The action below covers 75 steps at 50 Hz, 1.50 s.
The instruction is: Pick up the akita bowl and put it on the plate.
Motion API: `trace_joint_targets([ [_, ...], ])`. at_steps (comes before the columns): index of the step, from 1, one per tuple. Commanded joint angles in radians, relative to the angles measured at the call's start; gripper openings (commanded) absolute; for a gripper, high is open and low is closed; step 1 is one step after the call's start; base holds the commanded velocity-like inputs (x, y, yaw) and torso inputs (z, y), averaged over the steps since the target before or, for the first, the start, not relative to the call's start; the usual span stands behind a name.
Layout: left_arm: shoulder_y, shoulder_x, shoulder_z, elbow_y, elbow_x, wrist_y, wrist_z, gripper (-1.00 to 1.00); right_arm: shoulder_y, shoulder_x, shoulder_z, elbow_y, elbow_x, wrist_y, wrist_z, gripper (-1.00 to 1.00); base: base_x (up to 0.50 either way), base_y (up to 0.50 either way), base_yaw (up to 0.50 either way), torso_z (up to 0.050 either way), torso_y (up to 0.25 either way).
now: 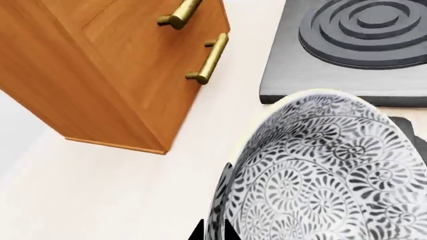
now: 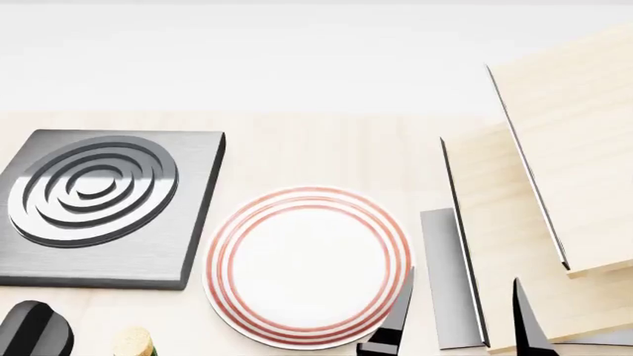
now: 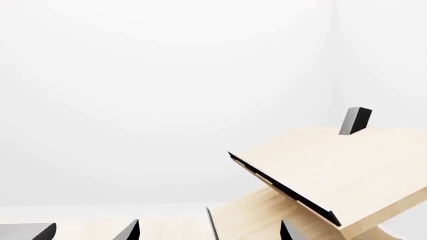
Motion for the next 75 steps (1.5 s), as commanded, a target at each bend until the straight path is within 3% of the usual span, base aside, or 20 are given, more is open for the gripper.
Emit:
trace_joint_targets([
  [1, -0.012, 0.023, -0.13, 0.049, -0.023, 0.075, 0.069, -1.0, 0.003, 0.001, -0.004, 0.004, 0.001, 0.001, 0.003, 1.0, 0.0, 0.0, 0.0, 0.0, 0.0],
  [5, -0.027, 0.031, -0.148, 0.074, -0.008, 0.124, 0.125, -1.0, 0.003, 0.003, -0.004, 0.002, 0.003, 0.001, 0.004, 1.0, 0.0, 0.0, 0.0, 0.0, 0.0],
  [14, -0.106, 0.021, -0.142, 0.038, -0.047, 0.143, 0.063, -1.0, 0.004, 0.007, -0.007, -0.005, 0.002, 0.004, 0.006, 1.0, 0.0, 0.0, 0.0, 0.0, 0.0],
  [20, -0.241, 0.005, -0.122, -0.042, -0.149, 0.187, 0.029, -1.0, 0.004, 0.01, -0.008, -0.014, 0.004, 0.003, 0.007, 1.0, 0.0, 0.0, 0.0, 0.0, 0.0],
  [24, -0.386, -0.029, 0.006, -0.115, -0.149, 0.222, -0.008, -1.0, 0.001, 0.012, -0.009, -0.019, 0.005, 0.0, 0.007, 1.0, 0.0, 0.0, 0.0, 0.0, 0.0],
  [31, -0.543, -0.033, 0.087, -0.158, -0.163, 0.278, -0.004, -1.0, 0.001, 0.011, -0.014, -0.013, 0.003, -0.002, 0.008, 1.0, 0.0, 0.0, 0.0, 0.0, 0.0],
  [41, -0.8, -0.035, 0.306, -0.235, -0.19, 0.271, -0.03, -1.0, 0.004, 0.011, -0.018, -0.003, 0.005, -0.008, 0.007, 1.0, 0.0, 0.0, 0.0, 0.0, 0.0],
  [56, -1.191, 0.092, 0.604, -0.397, -0.126, 0.216, 0.003, -1.0, 0.0, 0.014, -0.028, 0.01, 0.005, -0.023, 0.004, 1.0, 0.0, 0.0, 0.0, 0.0, 0.0],
  [65, -1.311, 0.176, 0.647, -0.523, -0.147, 0.201, -0.009, -1.0, 0.002, 0.016, -0.028, 0.016, 0.009, -0.026, 0.006, 1.0, 0.0, 0.0, 0.0, 0.0, 0.0],
  [75, -1.395, 0.282, 0.724, -0.666, -0.113, 0.21, 0.054, -1.0, 0.002, 0.02, -0.03, 0.013, 0.012, -0.028, 0.006, 1.0, 0.0, 0.0, 0.0, 0.0, 0.001],
])
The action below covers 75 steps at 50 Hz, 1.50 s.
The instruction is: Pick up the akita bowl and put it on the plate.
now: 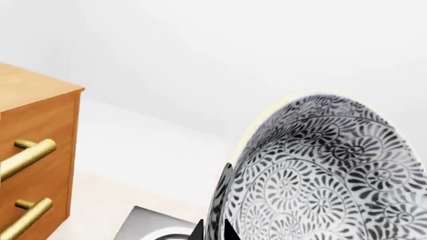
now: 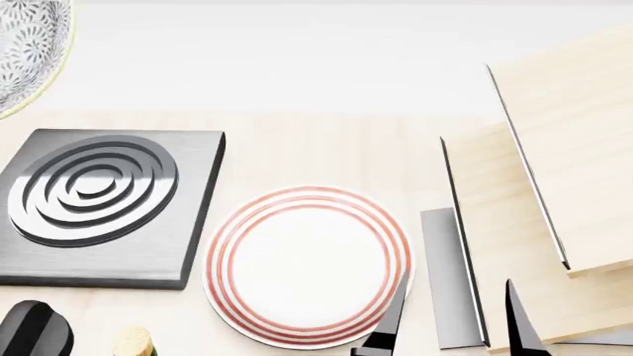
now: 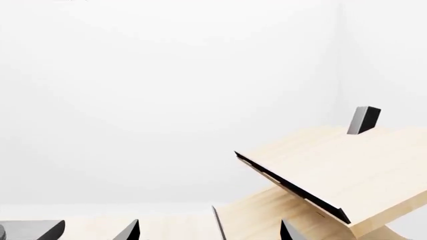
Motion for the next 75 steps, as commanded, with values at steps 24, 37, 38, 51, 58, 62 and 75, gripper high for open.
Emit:
trace_joint_targets([
  [24, -0.333, 0.354, 0.236, -0.624, 0.064, -0.07, 0.105, -1.0, 0.012, 0.003, -0.013, 0.016, 0.002, -0.004, 0.003, 1.0, 0.0, 0.0, 0.0, 0.0, 0.0],
  [37, -0.422, 0.47, 0.318, -1.041, 0.159, 0.006, 0.292, -1.0, 0.008, 0.006, -0.015, 0.023, 0.008, -0.013, 0.004, 1.0, 0.0, 0.0, 0.0, 0.0, 0.0],
  [38, -0.431, 0.477, 0.328, -1.067, 0.17, 0.013, 0.309, -1.0, 0.009, 0.006, -0.015, 0.026, 0.008, -0.015, 0.004, 1.0, 0.0, 0.0, 0.0, 0.0, 0.0],
  [51, -0.516, 0.619, 0.397, -1.392, 0.289, 0.091, 0.519, -1.0, 0.01, 0.006, -0.017, 0.042, 0.017, -0.028, 0.002, 1.0, 0.0, 0.0, 0.0, 0.0, 0.001],
  [58, -0.496, 0.644, 0.306, -1.393, 0.378, 0.074, 0.533, -1.0, 0.009, 0.007, -0.018, 0.05, 0.017, -0.033, 0.003, 1.0, 0.0, 0.0, 0.0, 0.0, 0.0],
  [62, -0.485, 0.659, 0.237, -1.393, 0.478, 0.072, 0.552, -1.0, 0.012, 0.005, -0.02, 0.058, 0.018, -0.038, 0.002, 1.0, 0.0, 0.0, 0.0, 0.0, 0.0],
  [75, -0.467, 0.715, -0.078, -1.393, 0.898, 0.042, 0.644, -1.0, 0.01, 0.007, -0.027, 0.056, 0.012, -0.037, 0.007, 1.0, 0.0, 0.0, 0.0, 0.0, 0.001],
])
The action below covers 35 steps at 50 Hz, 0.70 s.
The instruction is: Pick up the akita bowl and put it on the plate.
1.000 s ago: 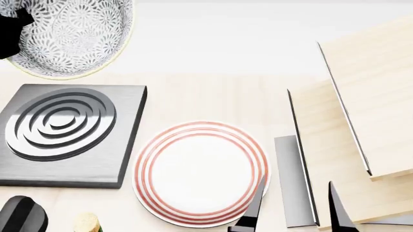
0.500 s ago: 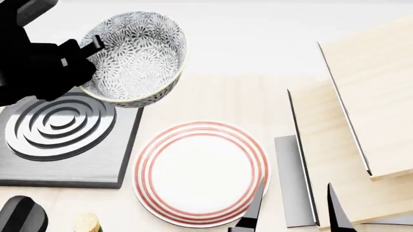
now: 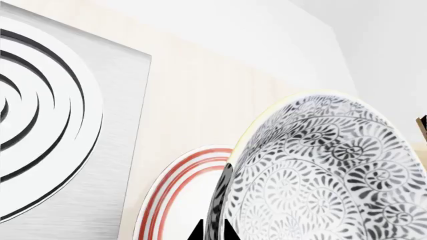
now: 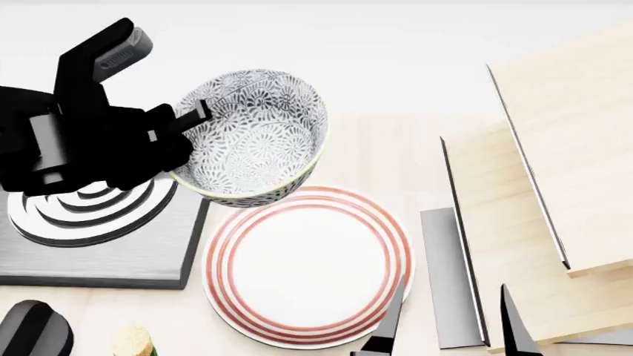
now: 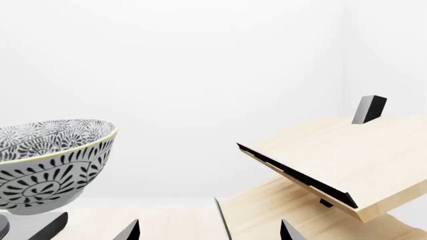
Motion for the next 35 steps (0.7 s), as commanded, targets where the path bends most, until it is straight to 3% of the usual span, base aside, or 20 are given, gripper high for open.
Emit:
trace_joint_targets([
  [1, 0.003, 0.059, -0.249, -0.015, 0.315, -0.006, 0.094, -1.0, -0.002, 0.001, -0.005, 0.002, -0.001, -0.004, 0.002, 1.0, 0.0, 0.0, 0.0, 0.0, 0.0],
  [7, 0.006, 0.093, -0.318, -0.015, 0.472, -0.005, 0.135, -1.0, 0.0, 0.003, -0.004, 0.004, 0.002, -0.005, 0.003, 1.0, 0.0, 0.0, 0.0, 0.0, 0.0],
  [14, 0.028, 0.094, -0.176, -0.015, 0.342, 0.021, 0.125, -1.0, 0.0, 0.006, -0.005, -0.001, 0.005, -0.002, 0.004, 1.0, 0.0, 0.0, 0.0, 0.0, -0.1],
  [17, 0.038, 0.093, -0.266, -0.016, 0.367, -0.02, 0.151, -1.0, 0.003, 0.006, -0.007, 0.001, 0.013, -0.001, -0.001, 1.0, 0.0, 0.0, 0.0, 0.0, -0.105],
  [21, 0.037, 0.094, -0.264, -0.016, 0.357, 0.0, 0.165, -1.0, 0.004, 0.005, -0.014, -0.003, 0.005, 0.003, 0.0, 1.0, 0.0, 0.0, 0.0, 0.0, 0.0],
  [25, 0.034, 0.094, -0.088, -0.016, 0.202, 0.041, 0.162, -1.0, 0.006, 0.005, -0.016, -0.001, 0.006, 0.001, -0.001, 1.0, 0.0, 0.0, 0.0, 0.0, 0.0],
  [26, 0.032, 0.094, 0.019, -0.015, 0.141, 0.064, 0.156, -1.0, 0.005, 0.005, -0.016, -0.002, 0.007, 0.001, -0.001, 1.0, 0.0, 0.0, 0.0, 0.0, 0.0],
  [29, 0.036, 0.094, 0.13, -0.015, 0.041, 0.085, 0.125, -1.0, 0.006, 0.006, -0.015, 0.001, 0.01, 0.0, -0.001, 1.0, 0.0, 0.0, 0.0, 0.0, 0.0],
  [31, 0.042, 0.094, 0.08, -0.016, 0.031, 0.059, 0.147, -1.0, 0.006, 0.006, -0.016, 0.002, 0.008, -0.001, -0.001, 1.0, 0.0, 0.0, 0.0, 0.0, 0.0],
  [32, 0.042, 0.094, 0.203, -0.015, -0.008, 0.093, 0.133, -1.0, 0.008, 0.006, -0.015, 0.007, 0.011, -0.004, -0.002, 1.0, 0.0, 0.0, 0.0, 0.0, 0.0],
  [35, 0.049, 0.094, 0.191, -0.016, -0.045, 0.101, 0.115, -1.0, 0.007, 0.006, -0.015, 0.009, 0.012, -0.006, -0.001, 1.0, 0.0, 0.0, 0.0, 0.0, 0.0],
])
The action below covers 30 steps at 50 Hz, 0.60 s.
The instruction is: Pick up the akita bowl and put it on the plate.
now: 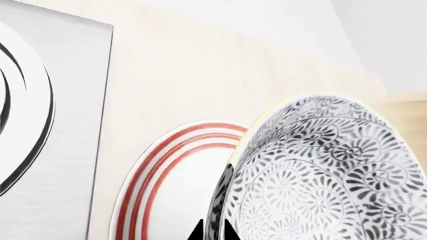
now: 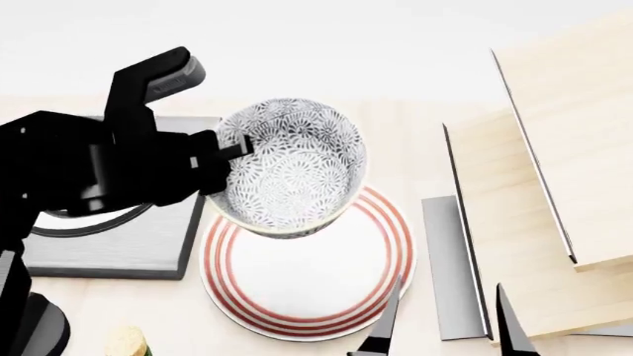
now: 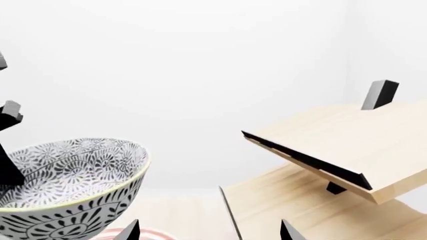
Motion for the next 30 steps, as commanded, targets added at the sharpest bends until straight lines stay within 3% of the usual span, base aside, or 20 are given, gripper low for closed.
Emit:
trace_joint_targets([
  [1, 0.01, 0.003, 0.129, 0.0, -0.186, 0.043, -0.009, -1.0, 0.002, 0.001, -0.003, 0.007, 0.004, -0.005, -0.001, 1.0, 0.0, 0.0, 0.0, 0.0, 0.0],
  [9, 0.01, 0.004, 0.178, 0.0, -0.22, 0.052, 0.005, -1.0, -0.001, 0.002, -0.008, 0.001, 0.001, -0.004, 0.001, 1.0, 0.0, 0.0, 0.0, 0.0, 0.0],
  [14, 0.013, 0.004, 0.361, 0.001, -0.319, 0.118, -0.05, -1.0, -0.001, 0.003, -0.009, 0.001, 0.002, -0.006, 0.002, 1.0, 0.0, 0.0, 0.0, 0.002, -0.086],
  [18, 0.022, 0.003, 0.211, 0.0, -0.262, 0.067, -0.001, -1.0, -0.002, 0.004, -0.01, 0.004, 0.002, -0.008, 0.003, 1.0, 0.0, 0.0, 0.0, 0.007, -0.134],
  [21, 0.022, 0.004, 0.174, 0.0, -0.226, 0.067, 0.004, -1.0, -0.003, 0.005, -0.011, 0.002, 0.001, -0.008, 0.004, 1.0, 0.0, 0.0, 0.0, 0.0, 0.0],
  [30, 0.024, 0.004, 0.187, 0.0, -0.237, 0.069, 0.017, -1.0, -0.022, 0.013, -0.021, -0.028, -0.006, -0.015, 0.004, 1.0, 0.0, 0.0, 0.0, 0.0, 0.0],
])
